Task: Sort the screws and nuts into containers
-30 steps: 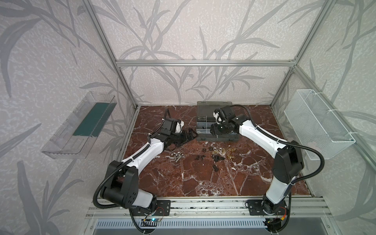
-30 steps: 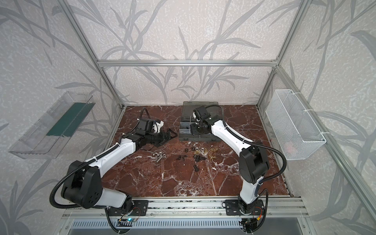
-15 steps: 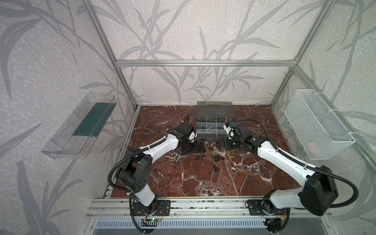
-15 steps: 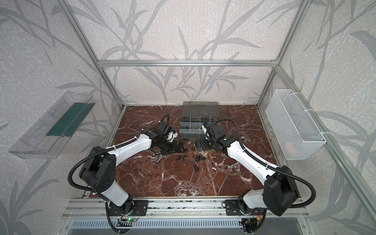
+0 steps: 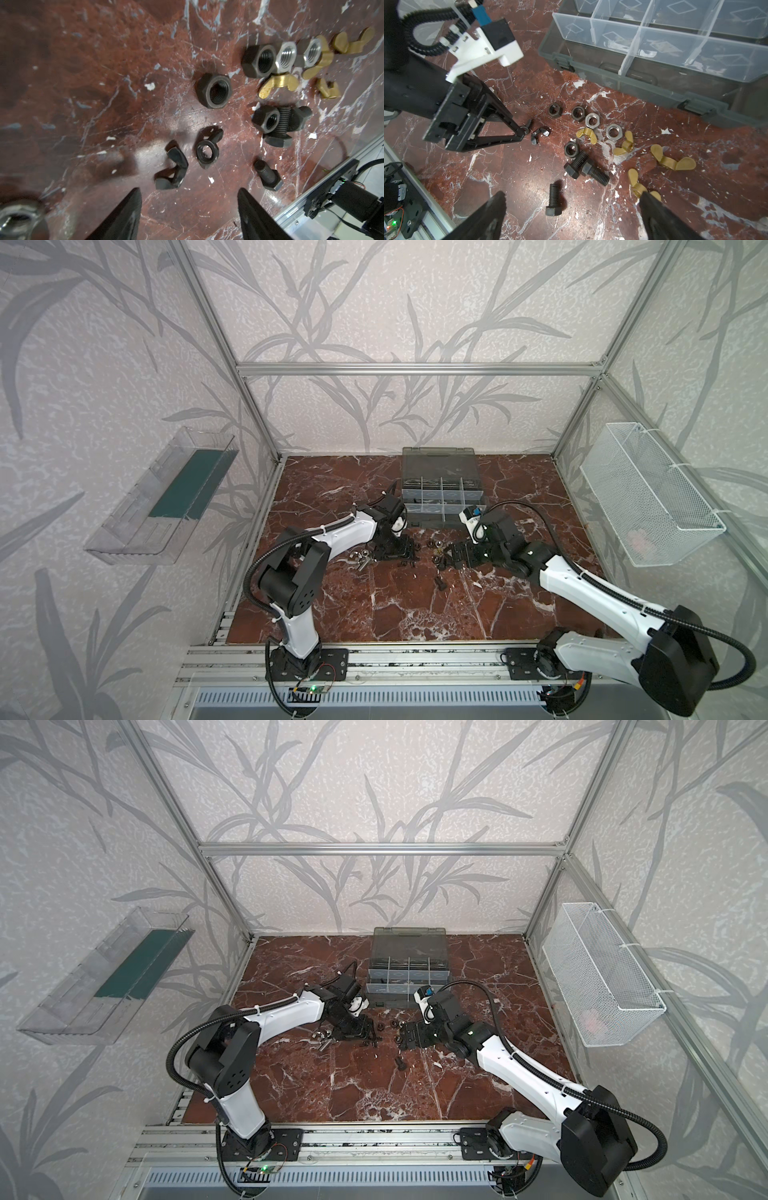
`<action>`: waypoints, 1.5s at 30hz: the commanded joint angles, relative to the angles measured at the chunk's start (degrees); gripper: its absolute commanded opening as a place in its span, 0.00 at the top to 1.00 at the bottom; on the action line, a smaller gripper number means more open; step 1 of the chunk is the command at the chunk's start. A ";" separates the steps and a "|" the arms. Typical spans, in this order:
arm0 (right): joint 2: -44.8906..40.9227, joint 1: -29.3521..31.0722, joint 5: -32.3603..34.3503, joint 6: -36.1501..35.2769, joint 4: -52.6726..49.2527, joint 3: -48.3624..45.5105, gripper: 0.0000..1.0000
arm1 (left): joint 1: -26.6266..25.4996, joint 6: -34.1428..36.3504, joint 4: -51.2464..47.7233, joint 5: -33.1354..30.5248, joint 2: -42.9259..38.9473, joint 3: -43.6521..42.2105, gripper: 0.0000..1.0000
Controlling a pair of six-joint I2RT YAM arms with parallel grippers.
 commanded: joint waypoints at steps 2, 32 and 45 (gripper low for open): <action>1.43 0.14 -1.14 0.75 2.79 -0.58 0.01 | -0.75 1.44 -0.98 -2.47 2.00 2.57 0.36; 4.15 0.18 -2.08 1.99 3.86 -0.44 0.01 | -2.41 2.39 -2.24 -5.15 4.14 1.18 0.78; 4.83 0.09 -1.37 2.26 3.99 -0.51 0.01 | -2.60 2.83 -3.02 -5.92 5.45 1.93 0.98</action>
